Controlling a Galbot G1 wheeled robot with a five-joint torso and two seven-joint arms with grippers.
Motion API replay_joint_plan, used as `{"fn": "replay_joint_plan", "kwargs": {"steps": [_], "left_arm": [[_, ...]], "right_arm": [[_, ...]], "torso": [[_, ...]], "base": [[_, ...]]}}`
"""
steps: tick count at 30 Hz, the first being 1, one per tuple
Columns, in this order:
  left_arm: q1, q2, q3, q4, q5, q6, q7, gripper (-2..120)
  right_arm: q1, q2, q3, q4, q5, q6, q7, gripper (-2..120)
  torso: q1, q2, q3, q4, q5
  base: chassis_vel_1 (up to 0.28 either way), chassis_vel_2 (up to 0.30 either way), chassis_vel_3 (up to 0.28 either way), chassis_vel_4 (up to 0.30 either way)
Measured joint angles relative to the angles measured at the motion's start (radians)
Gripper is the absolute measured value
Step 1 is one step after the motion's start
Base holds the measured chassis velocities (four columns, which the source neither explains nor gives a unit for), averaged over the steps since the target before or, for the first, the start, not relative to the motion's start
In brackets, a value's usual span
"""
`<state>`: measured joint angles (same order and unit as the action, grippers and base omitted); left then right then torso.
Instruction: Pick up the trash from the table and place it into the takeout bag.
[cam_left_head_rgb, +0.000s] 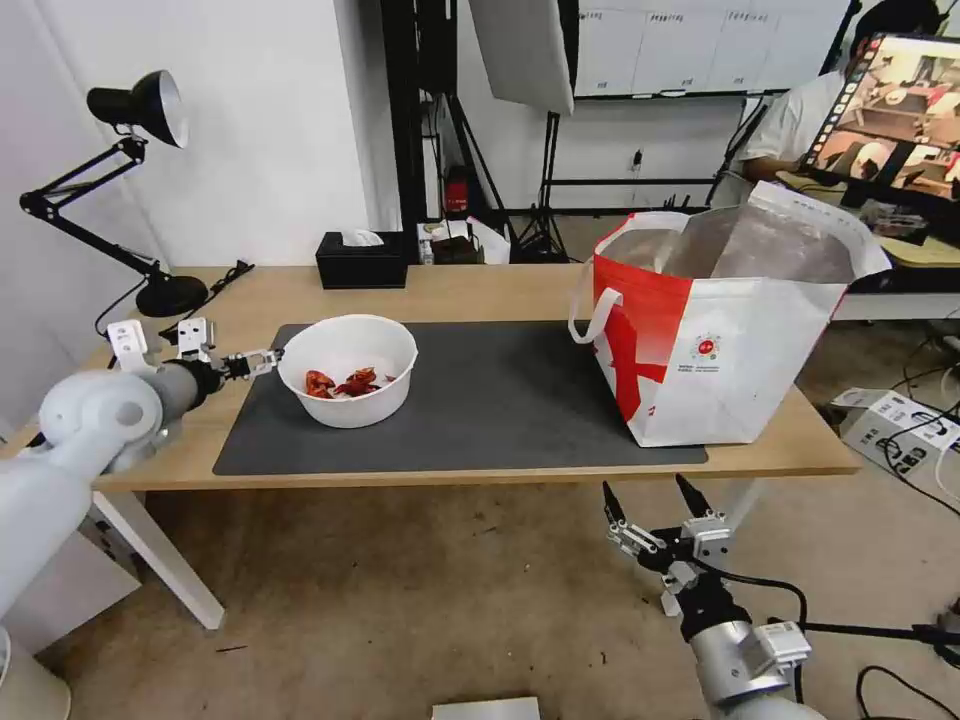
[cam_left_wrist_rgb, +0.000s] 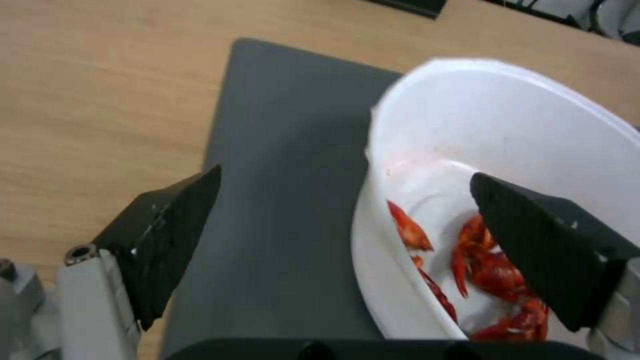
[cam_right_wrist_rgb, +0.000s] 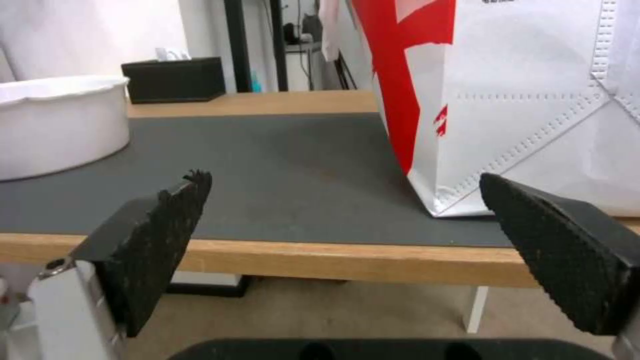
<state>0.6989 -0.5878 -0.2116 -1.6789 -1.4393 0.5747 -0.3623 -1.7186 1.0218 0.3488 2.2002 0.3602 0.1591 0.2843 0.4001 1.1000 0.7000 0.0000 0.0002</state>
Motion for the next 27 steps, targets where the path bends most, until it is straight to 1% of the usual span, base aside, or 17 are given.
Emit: {"fn": "replay_joint_plan", "kwargs": {"steps": [2, 5, 6, 9, 15, 17, 18, 19, 22, 23, 26, 27], "left_arm": [[-0.008, -0.012, 0.013, 0.003, -0.001, 0.006, -0.007, 100], [-0.039, -0.049, 0.055, 0.022, -0.002, 0.018, -0.029, 100], [-0.039, -0.049, 0.055, 0.022, -0.002, 0.018, -0.029, 100], [-0.077, -0.073, 0.092, 0.052, -0.001, 0.024, -0.048, 100], [-0.112, -0.075, 0.125, 0.069, -0.006, 0.034, -0.061, 100], [-0.129, -0.075, 0.141, 0.072, -0.024, 0.047, -0.085, 99], [-0.129, -0.075, 0.141, 0.072, -0.024, 0.047, -0.085, 99], [-0.132, -0.075, 0.146, 0.072, -0.026, 0.051, -0.094, 96], [-0.134, -0.075, 0.155, 0.072, -0.029, 0.056, -0.108, 81], [-0.134, -0.075, 0.155, 0.072, -0.029, 0.056, -0.108, 81], [-0.134, -0.074, 0.157, 0.07, -0.032, 0.056, -0.109, 67], [-0.134, -0.074, 0.157, 0.07, -0.032, 0.056, -0.109, 67]], "right_arm": [[0.0, 0.0, 0.0, 0.0, 0.0, 0.0, 0.0, 100], [0.0, 0.0, 0.0, 0.0, 0.0, 0.0, 0.0, 100], [0.0, 0.0, 0.0, 0.0, 0.0, 0.0, 0.0, 100], [0.0, 0.0, 0.0, 0.0, 0.0, 0.0, 0.0, 100], [0.0, 0.0, 0.0, 0.0, 0.0, 0.0, 0.0, 100], [0.0, 0.0, 0.0, 0.0, 0.0, 0.0, 0.0, 100], [0.0, 0.0, 0.0, 0.0, 0.0, 0.0, 0.0, 100], [0.0, 0.0, 0.0, 0.0, 0.0, 0.0, 0.0, 100], [0.0, 0.0, 0.0, 0.0, 0.0, 0.0, 0.0, 100], [0.0, 0.0, 0.0, 0.0, 0.0, 0.0, 0.0, 100], [0.0, 0.0, 0.0, 0.0, 0.0, 0.0, 0.0, 100], [0.0, 0.0, 0.0, 0.0, 0.0, 0.0, 0.0, 100]], "torso": [[0.0, 0.0, 0.0, 0.0001, -0.0001], [0.0, 0.0, 0.0, 0.0, -0.0001], [0.0, 0.0, 0.0, 0.0, -0.0001], [0.0, 0.0, 0.0, -0.0001, -0.0002], [0.0, 0.0, 0.0, 0.0, 0.0], [0.0, 0.0, 0.0, 0.0, -0.0001], [0.0, 0.0, 0.0, 0.0, -0.0001], [0.0, 0.0, 0.0, -0.0001, 0.0], [0.0, 0.0, 0.0, 0.0, -0.0001], [0.0, 0.0, 0.0, 0.0, -0.0001], [0.0, 0.0, 0.0, 0.0, -0.0001], [0.0, 0.0, 0.0, 0.0, -0.0001]], "base": [[0.0, 0.0, 0.0, 0.0], [0.0, 0.0, 0.0, 0.0], [0.0, 0.0, 0.0, 0.0], [0.0, 0.0, 0.0, 0.0], [0.0, 0.0, 0.0, 0.0], [0.0, 0.0, 0.0, 0.0], [0.0, 0.0, 0.0, 0.0], [0.0, 0.0, 0.0, 0.0], [0.0, 0.0, 0.0, 0.0], [0.0, 0.0, 0.0, 0.0], [0.0, 0.0, 0.0, 0.0], [0.0, 0.0, 0.0, 0.0]]}}
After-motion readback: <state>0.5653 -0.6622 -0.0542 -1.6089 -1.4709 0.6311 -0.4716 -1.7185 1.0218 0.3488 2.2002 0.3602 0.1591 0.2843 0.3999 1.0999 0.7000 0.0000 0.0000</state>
